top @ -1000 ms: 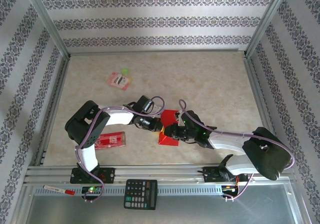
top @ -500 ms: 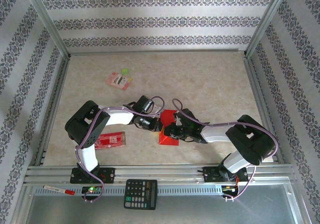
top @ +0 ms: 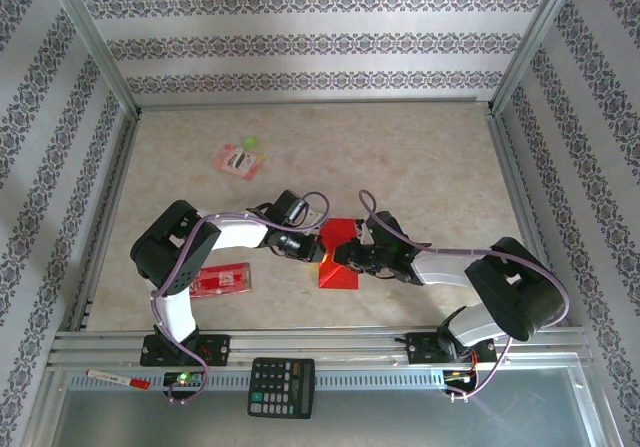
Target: Fold a paper plane with a square sheet of paper (pick it up from the middle)
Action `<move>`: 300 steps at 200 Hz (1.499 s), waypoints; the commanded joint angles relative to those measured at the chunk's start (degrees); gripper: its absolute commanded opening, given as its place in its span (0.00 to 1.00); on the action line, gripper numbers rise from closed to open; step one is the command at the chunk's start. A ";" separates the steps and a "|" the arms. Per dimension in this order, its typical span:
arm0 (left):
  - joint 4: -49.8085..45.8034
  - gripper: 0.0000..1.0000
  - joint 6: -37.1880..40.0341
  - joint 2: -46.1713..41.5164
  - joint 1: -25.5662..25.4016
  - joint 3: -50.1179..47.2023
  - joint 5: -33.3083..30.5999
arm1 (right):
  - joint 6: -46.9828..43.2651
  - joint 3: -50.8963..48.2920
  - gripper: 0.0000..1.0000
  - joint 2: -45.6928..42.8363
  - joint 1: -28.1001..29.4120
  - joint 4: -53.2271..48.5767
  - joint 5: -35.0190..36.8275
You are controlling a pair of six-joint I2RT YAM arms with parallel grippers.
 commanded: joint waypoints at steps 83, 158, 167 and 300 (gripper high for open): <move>-5.90 0.00 0.83 5.48 0.42 -2.13 -11.57 | -5.98 1.53 0.13 7.13 -5.80 -1.45 -3.35; -5.87 0.00 1.03 5.72 0.43 -2.05 -11.63 | -4.87 1.78 0.13 3.88 -6.69 -1.86 -5.06; -5.83 0.00 1.02 5.65 0.39 -2.07 -11.60 | -4.71 1.94 0.13 4.16 -6.14 -1.81 -5.06; -9.19 0.13 0.03 0.82 0.43 1.26 -11.80 | -6.43 -0.82 0.11 10.89 -6.33 -0.72 -3.74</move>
